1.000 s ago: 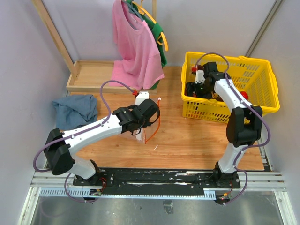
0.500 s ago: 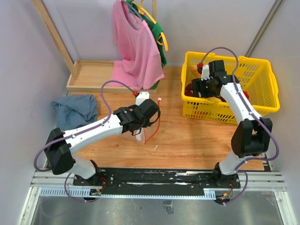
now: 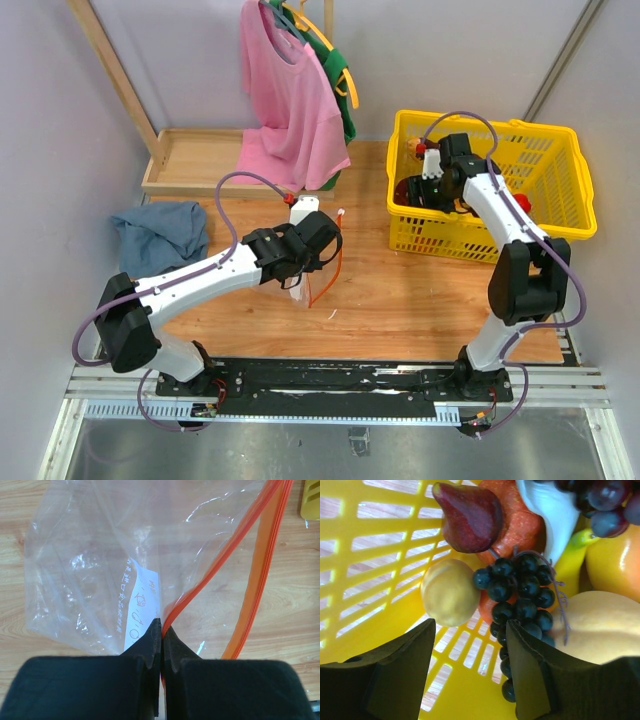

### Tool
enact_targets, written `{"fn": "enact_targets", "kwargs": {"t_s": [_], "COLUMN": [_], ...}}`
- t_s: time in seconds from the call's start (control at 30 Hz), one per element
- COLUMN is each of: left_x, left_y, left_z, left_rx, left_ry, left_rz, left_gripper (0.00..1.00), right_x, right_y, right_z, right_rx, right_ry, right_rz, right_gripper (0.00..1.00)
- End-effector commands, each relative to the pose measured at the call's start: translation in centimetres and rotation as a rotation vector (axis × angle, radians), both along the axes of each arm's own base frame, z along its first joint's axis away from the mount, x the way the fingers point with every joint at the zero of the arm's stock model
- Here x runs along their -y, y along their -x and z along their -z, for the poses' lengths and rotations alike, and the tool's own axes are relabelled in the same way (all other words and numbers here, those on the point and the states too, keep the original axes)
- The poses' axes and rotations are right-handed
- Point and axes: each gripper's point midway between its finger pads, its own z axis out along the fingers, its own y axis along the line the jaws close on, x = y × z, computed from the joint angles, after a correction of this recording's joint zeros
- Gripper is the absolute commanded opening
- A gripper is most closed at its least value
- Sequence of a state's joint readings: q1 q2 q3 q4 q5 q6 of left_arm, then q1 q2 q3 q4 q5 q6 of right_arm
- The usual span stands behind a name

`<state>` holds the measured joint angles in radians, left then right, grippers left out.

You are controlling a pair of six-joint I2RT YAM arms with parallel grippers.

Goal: Place the food in the zip-top bag and seal the zipper
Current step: Pick up the fake fruit from the bin.

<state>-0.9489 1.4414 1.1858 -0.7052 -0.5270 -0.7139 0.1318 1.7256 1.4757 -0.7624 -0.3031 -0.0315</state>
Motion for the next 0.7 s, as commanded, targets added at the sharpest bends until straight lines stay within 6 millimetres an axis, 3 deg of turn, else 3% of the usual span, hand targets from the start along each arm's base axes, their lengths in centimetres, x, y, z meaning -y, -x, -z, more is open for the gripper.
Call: {"fn": "enact_targets", "kwargs": {"t_s": [0.0,0.1,0.3,0.53,0.67], "left_x": [0.3,0.4,0.4,0.4,0.3], "left_y": [-0.7,-0.8,-0.7,-0.7,-0.7], "left_z": [-1.0,-1.0,-0.8,-0.9,-1.0], "left_rx": [0.023,0.025,0.022,0.024,0.024], "left_ry": [0.014,0.016,0.009,0.012,0.014], "left_rz": [-0.006,-0.003,0.001,0.002,0.002], "left_gripper": [0.0,0.0,0.0,0.0,0.0], "right_x": [2.8,4.2,3.2,3.8,4.1], "right_y": [-0.5,-0.5,0.2,0.1,0.0], "right_z": [-2.5,-2.3,1.0,3.9,4.1], "right_rx": [0.086,0.098,-0.028,-0.113,-0.112], "right_ry": [0.129,0.221,0.26,0.327,0.352], "right_rz": [0.04,0.032,-0.061,-0.092,-0.088], "right_gripper": [0.61,0.63,0.69,0.72,0.6]}}
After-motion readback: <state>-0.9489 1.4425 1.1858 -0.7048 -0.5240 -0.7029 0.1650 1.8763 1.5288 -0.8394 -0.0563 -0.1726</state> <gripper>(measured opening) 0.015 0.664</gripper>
